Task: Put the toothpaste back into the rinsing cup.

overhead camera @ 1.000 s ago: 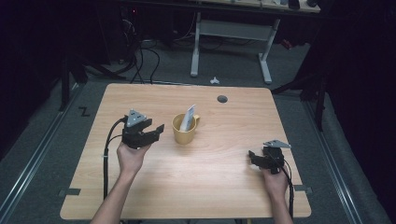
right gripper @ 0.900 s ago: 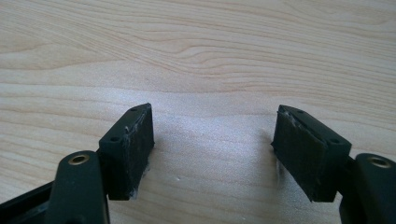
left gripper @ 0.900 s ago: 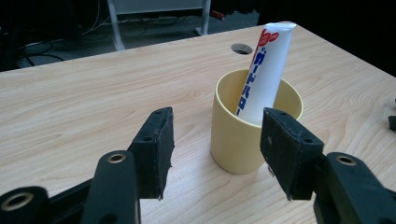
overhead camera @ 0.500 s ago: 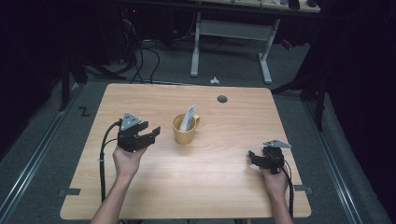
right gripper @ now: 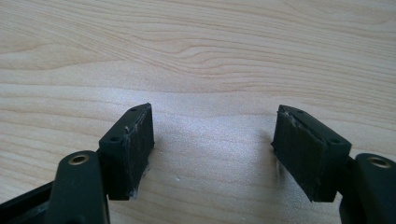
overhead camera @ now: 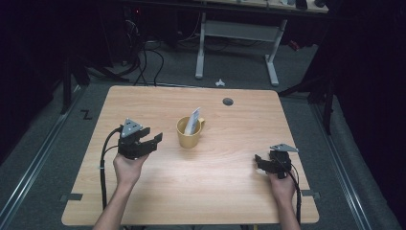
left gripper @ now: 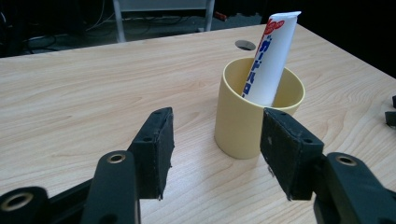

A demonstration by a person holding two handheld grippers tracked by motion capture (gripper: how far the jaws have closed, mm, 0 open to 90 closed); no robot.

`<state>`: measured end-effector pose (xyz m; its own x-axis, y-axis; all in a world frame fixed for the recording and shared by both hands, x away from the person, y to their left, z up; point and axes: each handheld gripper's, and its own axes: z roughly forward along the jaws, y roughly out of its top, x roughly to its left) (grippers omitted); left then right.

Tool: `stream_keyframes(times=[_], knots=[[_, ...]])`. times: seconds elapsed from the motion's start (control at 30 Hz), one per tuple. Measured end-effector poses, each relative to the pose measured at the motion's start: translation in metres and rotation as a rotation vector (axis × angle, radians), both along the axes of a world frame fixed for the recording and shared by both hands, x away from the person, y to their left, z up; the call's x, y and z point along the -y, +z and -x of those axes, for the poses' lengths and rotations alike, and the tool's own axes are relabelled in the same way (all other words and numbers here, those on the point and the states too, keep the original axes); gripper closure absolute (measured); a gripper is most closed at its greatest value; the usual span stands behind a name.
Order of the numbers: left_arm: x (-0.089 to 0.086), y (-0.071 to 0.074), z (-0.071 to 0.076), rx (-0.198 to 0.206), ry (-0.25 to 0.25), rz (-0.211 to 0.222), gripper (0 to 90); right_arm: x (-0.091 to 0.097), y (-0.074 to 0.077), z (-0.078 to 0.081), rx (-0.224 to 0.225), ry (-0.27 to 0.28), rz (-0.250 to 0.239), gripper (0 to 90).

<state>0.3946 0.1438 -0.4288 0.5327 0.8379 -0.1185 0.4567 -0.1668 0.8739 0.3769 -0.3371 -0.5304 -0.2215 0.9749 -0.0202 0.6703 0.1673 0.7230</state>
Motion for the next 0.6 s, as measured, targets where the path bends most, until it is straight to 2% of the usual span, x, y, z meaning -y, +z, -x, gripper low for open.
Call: stream_keyframes(times=[0.6], knots=[[-0.0091, -0.005, 0.0063, -0.009, 0.012, 0.006, 45.0, 0.0, 0.0, 0.0, 0.0, 0.0, 0.0, 29.2]])
